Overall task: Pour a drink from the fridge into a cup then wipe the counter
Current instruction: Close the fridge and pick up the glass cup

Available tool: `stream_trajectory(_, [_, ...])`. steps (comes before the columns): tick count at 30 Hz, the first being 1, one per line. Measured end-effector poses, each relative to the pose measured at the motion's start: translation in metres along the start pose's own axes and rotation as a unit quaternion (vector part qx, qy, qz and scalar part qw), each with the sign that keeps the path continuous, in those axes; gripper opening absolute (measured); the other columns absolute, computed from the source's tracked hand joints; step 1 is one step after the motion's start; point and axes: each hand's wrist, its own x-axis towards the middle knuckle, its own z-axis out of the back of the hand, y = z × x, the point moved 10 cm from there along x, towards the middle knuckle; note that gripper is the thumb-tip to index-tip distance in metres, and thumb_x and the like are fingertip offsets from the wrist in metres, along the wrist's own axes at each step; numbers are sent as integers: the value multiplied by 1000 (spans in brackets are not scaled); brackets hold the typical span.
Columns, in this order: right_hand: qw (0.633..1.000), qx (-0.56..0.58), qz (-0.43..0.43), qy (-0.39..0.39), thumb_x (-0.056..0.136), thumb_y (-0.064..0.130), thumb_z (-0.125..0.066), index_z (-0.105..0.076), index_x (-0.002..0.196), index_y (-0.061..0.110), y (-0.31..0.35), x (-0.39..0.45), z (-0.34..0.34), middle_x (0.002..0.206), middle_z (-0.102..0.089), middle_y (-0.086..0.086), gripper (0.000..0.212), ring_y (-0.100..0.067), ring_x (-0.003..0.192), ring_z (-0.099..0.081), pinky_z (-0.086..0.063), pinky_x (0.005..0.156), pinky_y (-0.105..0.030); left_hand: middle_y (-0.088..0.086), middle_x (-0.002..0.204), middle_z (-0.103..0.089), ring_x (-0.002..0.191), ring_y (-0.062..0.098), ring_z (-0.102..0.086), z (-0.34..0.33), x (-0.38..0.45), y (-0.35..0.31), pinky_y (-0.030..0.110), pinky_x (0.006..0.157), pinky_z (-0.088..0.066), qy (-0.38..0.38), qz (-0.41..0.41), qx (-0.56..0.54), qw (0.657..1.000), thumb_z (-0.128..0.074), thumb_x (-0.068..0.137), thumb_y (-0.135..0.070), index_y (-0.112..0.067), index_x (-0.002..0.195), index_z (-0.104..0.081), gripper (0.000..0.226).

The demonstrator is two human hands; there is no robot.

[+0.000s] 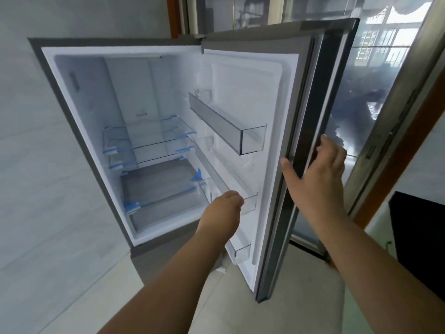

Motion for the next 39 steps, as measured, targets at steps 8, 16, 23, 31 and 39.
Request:
stream_trajectory(8, [989,112,77,62,78,59,-80,-25,134,24,50,-18,-35,127,-66,-8,86,-29,97,-75,-60,73,-32,-11,155,-54,132,20,-60,40,-45,76,35,109,-46,-57,95,-65,992,-45,111,-30,-23,137,-65,33])
stream_trajectory(16, [964,95,160,188,89,68,-59,-35,154,29,142,-45,-100,145,-47,5,80,-17,109,-68,-62,88,-35,-15,143,-61,102,14,-68,101,-61,173,34,97,-52,-69,183,-97,976,-52,101,-9,-31,130,-66,39])
stream_trajectory(23, [964,87,185,172,88,70,-65,-35,158,24,202,-60,-149,141,-49,7,89,-11,116,-63,-59,90,-23,-17,134,-60,109,6,-56,124,-54,243,25,91,-43,-89,202,-122,968,-51,100,-5,-43,140,-57,55])
stream_trajectory(31, [950,59,192,241,94,68,-54,-3,165,43,270,-69,-219,151,-36,20,91,6,107,-55,-52,88,-13,-6,154,-54,136,20,-55,177,-72,306,42,117,-44,-149,203,-140,958,-55,106,-32,-38,147,-51,42])
stream_trajectory(39, [935,8,232,267,103,53,-54,-25,162,47,333,-51,-290,168,-1,36,66,-1,155,-24,-42,119,-34,-22,111,-55,100,4,-63,231,-60,339,20,87,-54,-136,148,-194,960,-63,94,-59,-36,119,-48,37])
